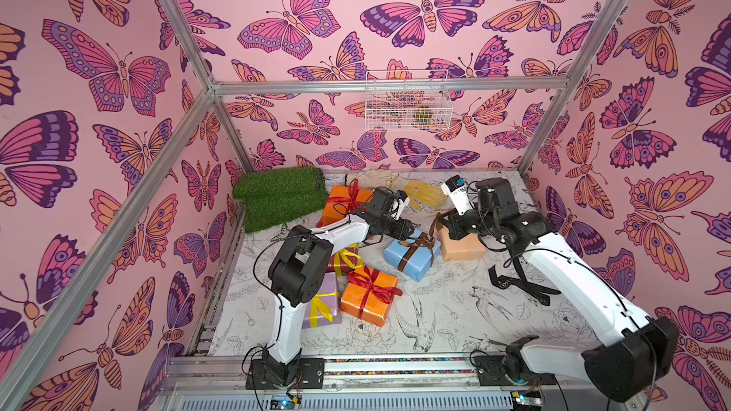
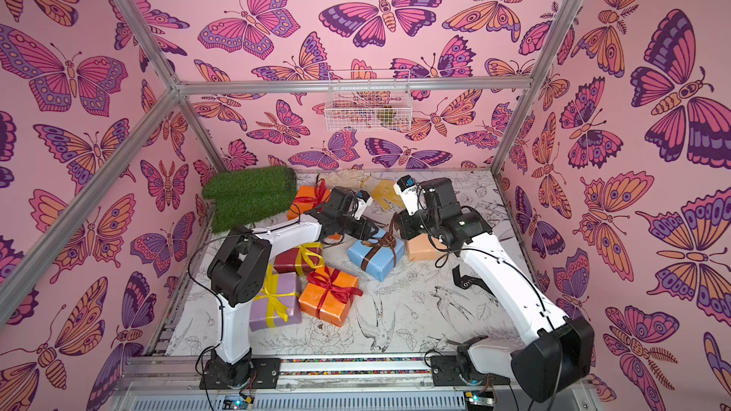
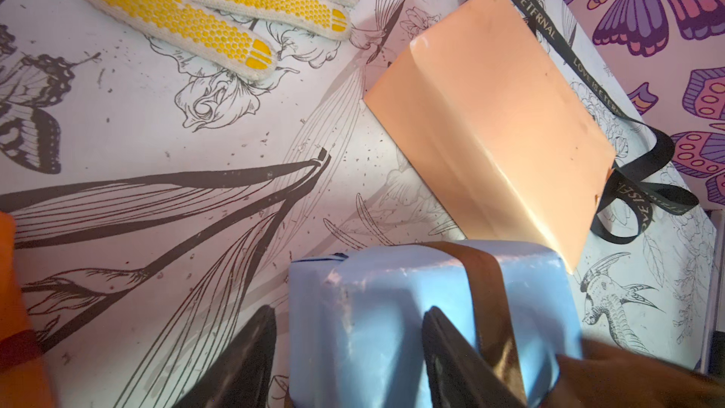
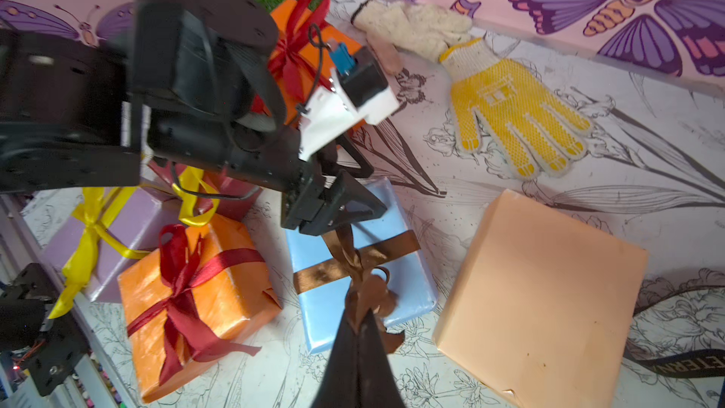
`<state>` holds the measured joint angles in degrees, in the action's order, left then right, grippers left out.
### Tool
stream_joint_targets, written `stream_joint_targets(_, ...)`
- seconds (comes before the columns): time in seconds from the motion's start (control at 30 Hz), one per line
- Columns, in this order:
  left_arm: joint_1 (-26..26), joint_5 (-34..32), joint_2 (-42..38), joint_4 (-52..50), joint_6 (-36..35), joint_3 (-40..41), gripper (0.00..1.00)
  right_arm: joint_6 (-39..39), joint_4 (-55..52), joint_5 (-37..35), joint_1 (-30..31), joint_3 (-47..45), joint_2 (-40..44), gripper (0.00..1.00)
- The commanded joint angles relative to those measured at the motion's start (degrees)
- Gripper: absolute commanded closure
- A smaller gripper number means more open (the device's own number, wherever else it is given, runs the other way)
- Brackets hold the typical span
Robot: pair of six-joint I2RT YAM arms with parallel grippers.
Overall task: Untie the ribbon bows on the gift boxes
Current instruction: Untie the ribbon from the gift box.
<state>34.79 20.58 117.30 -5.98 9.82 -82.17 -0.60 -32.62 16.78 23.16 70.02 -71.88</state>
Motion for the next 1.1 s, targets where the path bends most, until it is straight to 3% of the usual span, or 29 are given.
stream_joint_targets(0.0,1.0,-0.9,1.0,-2.6,-1.4,2.1,0.39,-1.6,-1.0,2.7,0.5,1.1,2.8,1.00)
stream_joint_targets(0.37,1.6,-1.6,0.9,-2.3,-1.3,2.4,0.39,-1.5,1.4,11.0,0.5,4.8,7.9,1.00)
stream_joint_targets(0.77,1.7,-2.0,0.8,-1.9,-1.2,2.9,0.39,-3.1,4.5,11.9,0.5,8.6,4.4,0.99)
stream_joint_targets(1.07,1.7,-2.5,0.7,-1.6,-1.3,3.1,0.39,-3.3,1.1,10.1,0.5,4.1,1.0,0.96)
